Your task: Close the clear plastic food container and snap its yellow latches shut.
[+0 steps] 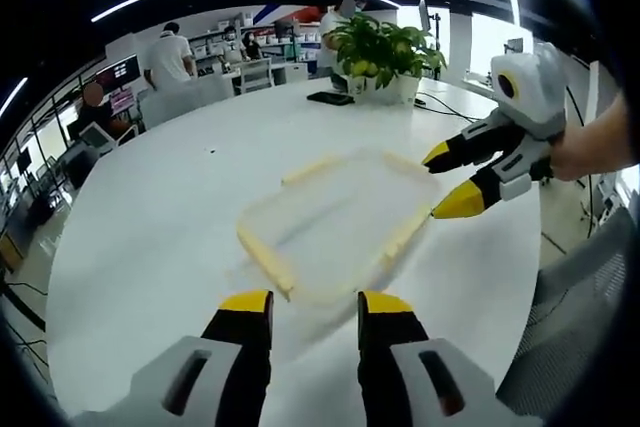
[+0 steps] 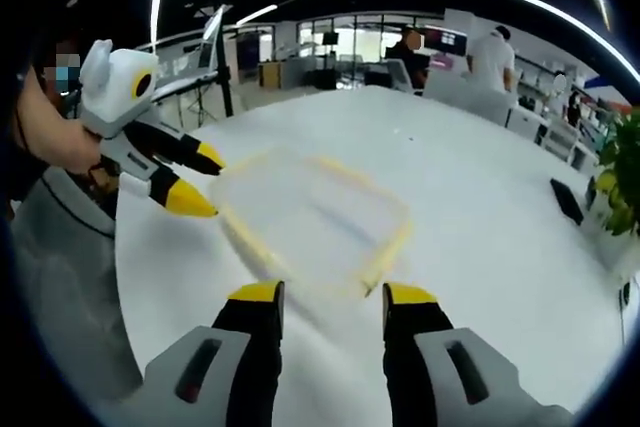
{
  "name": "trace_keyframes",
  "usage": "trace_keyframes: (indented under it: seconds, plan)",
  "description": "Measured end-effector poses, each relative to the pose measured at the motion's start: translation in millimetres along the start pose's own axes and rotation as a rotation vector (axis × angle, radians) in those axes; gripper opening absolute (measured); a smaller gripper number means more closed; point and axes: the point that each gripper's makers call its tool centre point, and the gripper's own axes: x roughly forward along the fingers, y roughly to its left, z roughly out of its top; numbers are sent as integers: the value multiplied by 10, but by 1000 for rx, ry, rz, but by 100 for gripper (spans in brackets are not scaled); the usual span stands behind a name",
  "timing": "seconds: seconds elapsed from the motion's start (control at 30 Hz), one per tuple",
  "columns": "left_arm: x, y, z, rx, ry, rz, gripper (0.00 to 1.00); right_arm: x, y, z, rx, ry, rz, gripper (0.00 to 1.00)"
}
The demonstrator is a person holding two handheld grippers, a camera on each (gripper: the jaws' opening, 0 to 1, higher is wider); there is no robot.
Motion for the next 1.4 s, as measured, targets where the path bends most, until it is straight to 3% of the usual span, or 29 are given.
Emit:
trace_keyframes:
  seconds: [0.47,1.4]
  plan:
    - [23,54,15,15,5,5,25,41,20,17,-4,6,-14,34]
    - [89,557,16,30,20,65,24,439,58,278,-8,12,-13,32]
